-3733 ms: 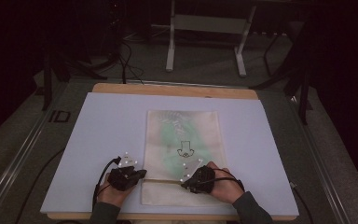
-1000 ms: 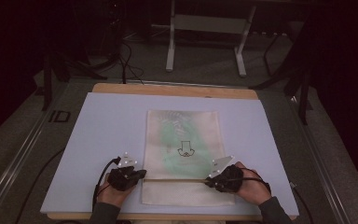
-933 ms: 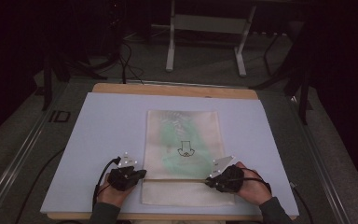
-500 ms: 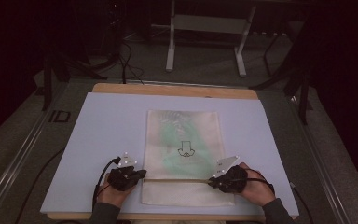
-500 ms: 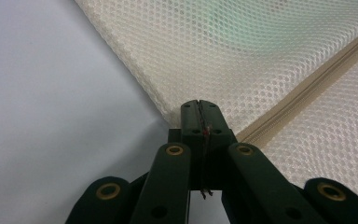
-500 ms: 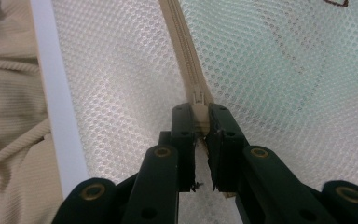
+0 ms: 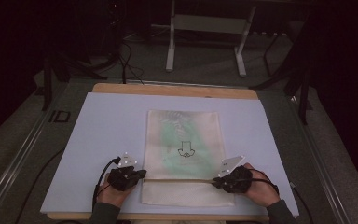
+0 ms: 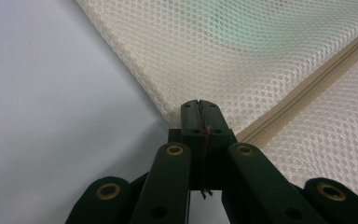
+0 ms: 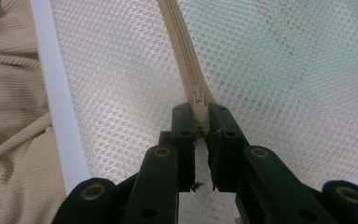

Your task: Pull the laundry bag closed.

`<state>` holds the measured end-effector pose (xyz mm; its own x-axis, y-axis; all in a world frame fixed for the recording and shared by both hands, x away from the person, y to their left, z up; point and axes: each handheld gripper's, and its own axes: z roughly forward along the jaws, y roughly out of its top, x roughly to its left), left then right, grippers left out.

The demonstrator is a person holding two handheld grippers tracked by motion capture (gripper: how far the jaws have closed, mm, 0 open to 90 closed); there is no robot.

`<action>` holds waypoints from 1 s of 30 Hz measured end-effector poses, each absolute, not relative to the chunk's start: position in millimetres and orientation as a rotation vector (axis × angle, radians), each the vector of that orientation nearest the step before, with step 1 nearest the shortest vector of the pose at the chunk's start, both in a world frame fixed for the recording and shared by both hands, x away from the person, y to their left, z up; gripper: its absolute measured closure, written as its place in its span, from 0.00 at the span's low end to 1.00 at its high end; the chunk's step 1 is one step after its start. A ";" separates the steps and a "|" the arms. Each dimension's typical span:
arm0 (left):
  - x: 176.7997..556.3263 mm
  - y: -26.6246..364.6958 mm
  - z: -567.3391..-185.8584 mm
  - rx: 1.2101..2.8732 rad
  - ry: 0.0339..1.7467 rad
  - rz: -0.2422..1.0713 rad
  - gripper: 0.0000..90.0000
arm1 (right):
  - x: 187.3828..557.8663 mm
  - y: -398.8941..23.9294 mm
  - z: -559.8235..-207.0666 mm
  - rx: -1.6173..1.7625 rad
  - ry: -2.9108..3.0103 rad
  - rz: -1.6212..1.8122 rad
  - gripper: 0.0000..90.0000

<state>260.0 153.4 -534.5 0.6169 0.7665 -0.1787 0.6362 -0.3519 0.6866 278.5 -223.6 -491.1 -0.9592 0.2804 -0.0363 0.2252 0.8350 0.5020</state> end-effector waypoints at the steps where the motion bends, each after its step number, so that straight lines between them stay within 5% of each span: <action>1: 259.9 153.4 -534.6 2.093 1.099 0.223 0.99 | 278.5 -223.8 -491.3 0.402 2.906 0.775 0.91; 30: 259.7 153.1 -534.4 2.096 1.098 0.226 0.99 | 278.9 -255.0 -492.0 0.508 2.890 0.778 0.91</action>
<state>259.7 153.1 -534.4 0.6169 0.7672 -0.1756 0.6356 -0.3540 0.6861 278.9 -255.0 -492.0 -0.9385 0.3451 -0.0151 0.2908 0.8129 0.5046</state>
